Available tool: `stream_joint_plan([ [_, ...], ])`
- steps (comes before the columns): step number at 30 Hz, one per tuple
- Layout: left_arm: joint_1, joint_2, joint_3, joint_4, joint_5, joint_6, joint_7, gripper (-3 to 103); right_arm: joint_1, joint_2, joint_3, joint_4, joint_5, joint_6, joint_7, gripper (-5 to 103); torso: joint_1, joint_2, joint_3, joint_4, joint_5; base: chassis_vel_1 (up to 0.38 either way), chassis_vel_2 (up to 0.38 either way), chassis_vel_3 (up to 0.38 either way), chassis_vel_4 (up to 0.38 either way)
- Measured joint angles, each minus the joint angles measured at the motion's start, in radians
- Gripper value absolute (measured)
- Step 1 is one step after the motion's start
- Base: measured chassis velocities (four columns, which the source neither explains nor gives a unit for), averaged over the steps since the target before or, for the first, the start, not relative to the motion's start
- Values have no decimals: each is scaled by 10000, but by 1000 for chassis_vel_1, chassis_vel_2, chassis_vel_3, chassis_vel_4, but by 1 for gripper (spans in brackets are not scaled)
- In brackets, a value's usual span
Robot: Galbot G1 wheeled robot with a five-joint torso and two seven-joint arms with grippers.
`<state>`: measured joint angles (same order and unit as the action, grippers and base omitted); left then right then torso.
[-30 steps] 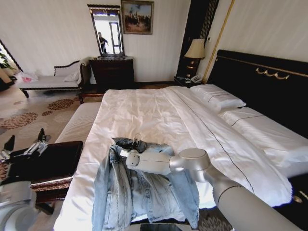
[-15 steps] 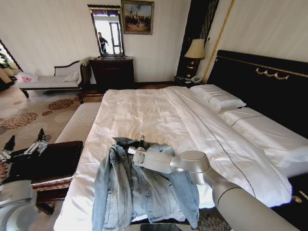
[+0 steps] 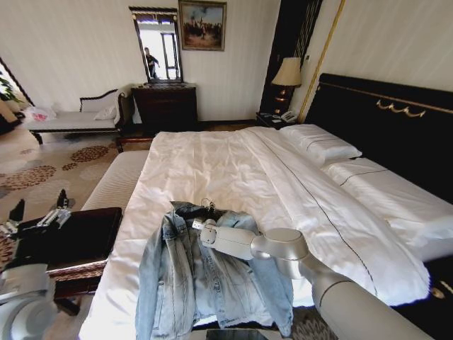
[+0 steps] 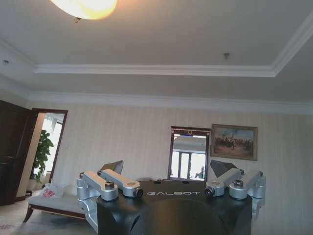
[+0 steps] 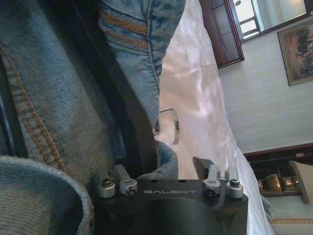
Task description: Pick up the clothes from the bed and hang them on the clothes hanger.
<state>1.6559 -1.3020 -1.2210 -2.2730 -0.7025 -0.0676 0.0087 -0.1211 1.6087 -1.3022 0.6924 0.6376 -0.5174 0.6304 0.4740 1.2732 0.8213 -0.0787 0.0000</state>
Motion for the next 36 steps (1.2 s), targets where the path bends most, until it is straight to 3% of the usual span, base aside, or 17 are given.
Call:
stream_joint_plan([
  [1,-5,0,0,1,0,0,0,100,0,-1,22,0,-29,6,5,69,0,0,0,0,0,0,0,0,0],
  [3,-15,-3,4,1,0,0,0,100,42,-7,43,87,-58,6,61,52,0,0,0,-1,-1,0,0,0,0],
  [8,-10,-18,1,-21,0,0,-3,100,148,-14,48,419,-58,-25,239,47,1,0,0,-3,-3,0,0,0,0],
  [10,2,-30,-9,-52,0,0,-3,100,231,-15,28,754,-47,-62,374,32,3,0,0,-4,-3,0,0,0,0],
  [13,15,-41,-24,-95,-2,0,-3,100,346,-16,17,1220,21,-99,557,28,3,-1,0,-3,-3,0,0,0,0],
  [14,27,-51,-29,-121,-2,1,-3,100,413,-15,14,1493,68,-103,652,22,3,0,0,-3,-3,0,0,0,0],
  [20,63,-75,-32,-205,-1,17,-4,100,689,-70,43,2423,-147,-82,840,21,2,0,0,-1,-3,0,0,0,0],
  [27,98,-36,-37,-337,8,67,-16,100,1174,-949,358,3627,-984,-92,1361,21,2,0,0,-3,-1,0,0,0,0],
  [36,1,83,-37,-445,22,238,-91,100,1658,-1468,1522,4315,-2288,-63,1908,21,2,-1,0,0,0,0,0,0,0],
])
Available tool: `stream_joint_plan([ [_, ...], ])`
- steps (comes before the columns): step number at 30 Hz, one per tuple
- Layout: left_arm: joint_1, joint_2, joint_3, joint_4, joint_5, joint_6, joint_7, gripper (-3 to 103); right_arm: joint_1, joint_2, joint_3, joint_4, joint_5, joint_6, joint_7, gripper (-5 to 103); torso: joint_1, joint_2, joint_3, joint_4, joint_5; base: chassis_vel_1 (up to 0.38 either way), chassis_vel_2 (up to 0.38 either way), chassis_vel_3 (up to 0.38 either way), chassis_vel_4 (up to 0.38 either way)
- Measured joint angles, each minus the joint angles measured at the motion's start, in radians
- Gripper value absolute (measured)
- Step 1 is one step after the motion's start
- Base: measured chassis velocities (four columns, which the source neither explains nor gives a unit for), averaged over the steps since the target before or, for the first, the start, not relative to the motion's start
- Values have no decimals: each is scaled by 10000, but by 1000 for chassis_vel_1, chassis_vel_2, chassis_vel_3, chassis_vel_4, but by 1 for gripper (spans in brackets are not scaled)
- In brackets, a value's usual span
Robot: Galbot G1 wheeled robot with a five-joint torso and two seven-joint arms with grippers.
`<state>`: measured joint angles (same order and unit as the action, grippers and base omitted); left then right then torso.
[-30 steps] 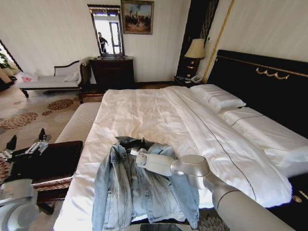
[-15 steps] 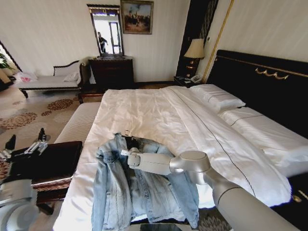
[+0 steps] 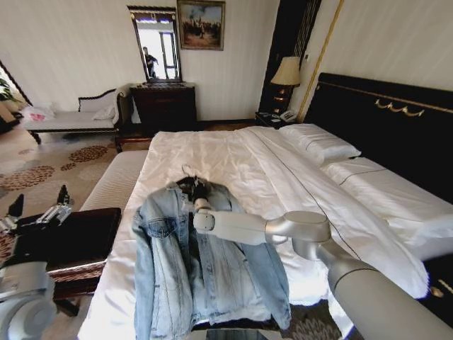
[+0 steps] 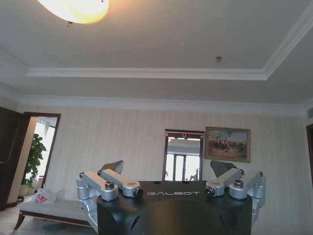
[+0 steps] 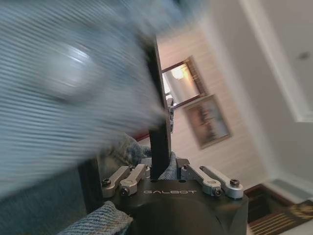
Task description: Pick up the clothes from the bed and hang them on the clothes hanger.
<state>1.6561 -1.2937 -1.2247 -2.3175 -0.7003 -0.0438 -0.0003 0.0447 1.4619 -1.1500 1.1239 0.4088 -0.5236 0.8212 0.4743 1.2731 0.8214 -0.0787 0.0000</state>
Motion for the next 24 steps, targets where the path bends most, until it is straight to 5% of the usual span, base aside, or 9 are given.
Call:
stream_joint_plan([
  [16,-190,183,213,-43,140,331,-108,100,482,-1294,2949,2301,-1668,556,223,21,0,0,-1,0,1,0,0,0,0],
  [24,-326,196,345,-269,142,680,-319,100,458,-2362,4651,3437,-1463,1776,-167,21,-3,1,-2,0,2,0,0,0,0],
])
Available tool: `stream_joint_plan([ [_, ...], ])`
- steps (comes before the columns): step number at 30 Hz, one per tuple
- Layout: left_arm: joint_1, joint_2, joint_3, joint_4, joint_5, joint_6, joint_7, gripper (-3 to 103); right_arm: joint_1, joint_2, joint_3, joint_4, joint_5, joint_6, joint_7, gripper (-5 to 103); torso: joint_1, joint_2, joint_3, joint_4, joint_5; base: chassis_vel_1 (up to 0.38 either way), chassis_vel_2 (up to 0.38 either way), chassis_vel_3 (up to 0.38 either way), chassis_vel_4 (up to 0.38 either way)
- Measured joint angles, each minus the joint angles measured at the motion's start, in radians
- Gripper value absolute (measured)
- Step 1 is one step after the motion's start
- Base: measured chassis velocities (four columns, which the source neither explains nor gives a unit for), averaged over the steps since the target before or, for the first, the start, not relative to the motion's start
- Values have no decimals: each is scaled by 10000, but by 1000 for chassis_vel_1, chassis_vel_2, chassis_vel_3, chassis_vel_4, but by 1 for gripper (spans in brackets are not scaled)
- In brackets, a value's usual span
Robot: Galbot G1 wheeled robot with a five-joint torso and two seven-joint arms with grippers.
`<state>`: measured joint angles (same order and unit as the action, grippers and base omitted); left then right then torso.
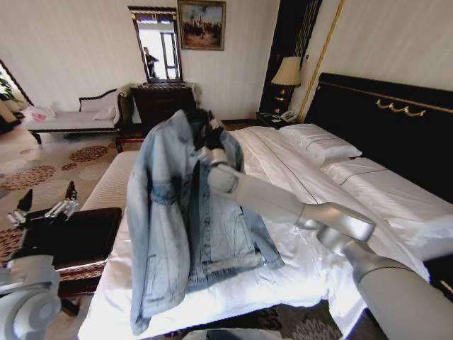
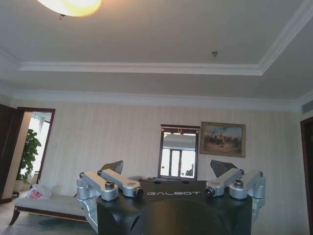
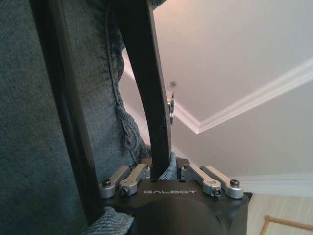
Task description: Pick up the clothes from the bed and hang them on the clothes hanger.
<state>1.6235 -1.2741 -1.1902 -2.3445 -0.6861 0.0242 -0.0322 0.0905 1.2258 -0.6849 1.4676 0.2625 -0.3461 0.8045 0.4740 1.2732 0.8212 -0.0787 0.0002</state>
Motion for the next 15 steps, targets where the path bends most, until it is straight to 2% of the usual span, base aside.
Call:
stream_joint_plan([
  [1,0,0,0,0,0,0,0,100,0,0,0,0,0,0,0,21,0,0,0,0,0,0,0,0,0],
  [5,-158,68,206,-219,-4,343,-203,100,-266,-1177,1185,706,775,1422,-792,21,1,0,1,-2,1,0,0,0,0],
  [6,-158,68,206,-219,-4,343,-203,100,-266,-1177,1185,706,775,1422,-792,21,1,0,1,-2,1,0,0,0,0],
  [10,-310,34,560,-409,-4,644,-394,100,-727,-2148,2256,1369,2041,2835,-1371,21,1,0,1,-4,4,0,0,0,0],
  [11,-310,34,560,-409,-4,644,-394,100,-727,-2148,2256,1369,2041,2835,-1371,21,1,0,1,-4,4,0,0,0,0],
  [14,-315,-38,676,-534,-12,777,-478,100,-871,-2727,2835,1813,2821,4247,-1792,21,1,-1,1,-2,2,0,0,0,0],
  [15,-315,-38,676,-534,-12,777,-478,100,-871,-2727,2835,1813,2821,4247,-1792,21,1,-1,1,-2,2,0,0,0,0],
])
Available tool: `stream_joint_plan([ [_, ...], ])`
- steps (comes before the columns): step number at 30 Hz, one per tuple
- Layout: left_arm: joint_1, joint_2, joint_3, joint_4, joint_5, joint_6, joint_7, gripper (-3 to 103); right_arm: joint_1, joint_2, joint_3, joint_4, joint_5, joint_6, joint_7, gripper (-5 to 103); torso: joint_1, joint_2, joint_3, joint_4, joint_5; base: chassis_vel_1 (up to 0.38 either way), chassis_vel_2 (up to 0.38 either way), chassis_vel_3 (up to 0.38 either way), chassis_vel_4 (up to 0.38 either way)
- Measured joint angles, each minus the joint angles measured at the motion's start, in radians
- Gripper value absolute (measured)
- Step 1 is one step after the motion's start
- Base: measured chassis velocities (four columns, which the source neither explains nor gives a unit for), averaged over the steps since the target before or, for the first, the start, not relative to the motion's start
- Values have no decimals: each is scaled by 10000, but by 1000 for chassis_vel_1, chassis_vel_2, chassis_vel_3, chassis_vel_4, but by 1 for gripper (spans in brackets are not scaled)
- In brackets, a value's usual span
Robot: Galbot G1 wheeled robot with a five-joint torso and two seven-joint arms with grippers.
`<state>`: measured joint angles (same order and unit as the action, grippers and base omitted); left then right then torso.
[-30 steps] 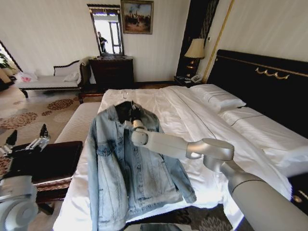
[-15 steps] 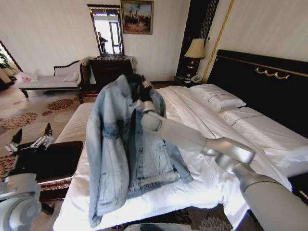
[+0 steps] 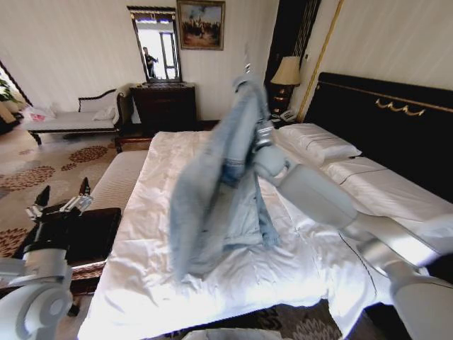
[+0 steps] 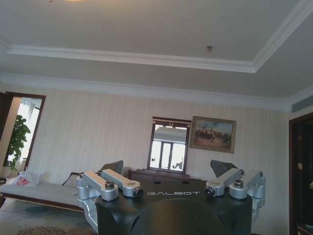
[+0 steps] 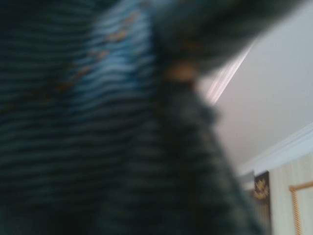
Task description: Pick up the clothes from the bed and hang them on the clothes hanger.
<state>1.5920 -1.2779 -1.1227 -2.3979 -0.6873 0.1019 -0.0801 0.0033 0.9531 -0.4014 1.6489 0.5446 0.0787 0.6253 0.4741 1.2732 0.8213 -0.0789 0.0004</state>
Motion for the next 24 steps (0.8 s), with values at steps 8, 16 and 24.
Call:
stream_joint_plan([
  [8,-180,219,-335,-143,-323,180,-129,100,-355,-796,1305,1685,1903,955,-337,21,0,2,-1,1,-4,0,0,0,0],
  [16,-475,72,-588,-521,-1138,422,-438,100,-1153,-1513,2184,3284,4369,1403,-1175,21,0,2,-1,1,-3,0,0,0,0],
  [24,-351,-45,-776,-1035,-1791,369,-459,100,-3546,-1969,4155,4921,5005,1895,-2954,21,-3,2,-2,-4,0,0,0,0,0],
])
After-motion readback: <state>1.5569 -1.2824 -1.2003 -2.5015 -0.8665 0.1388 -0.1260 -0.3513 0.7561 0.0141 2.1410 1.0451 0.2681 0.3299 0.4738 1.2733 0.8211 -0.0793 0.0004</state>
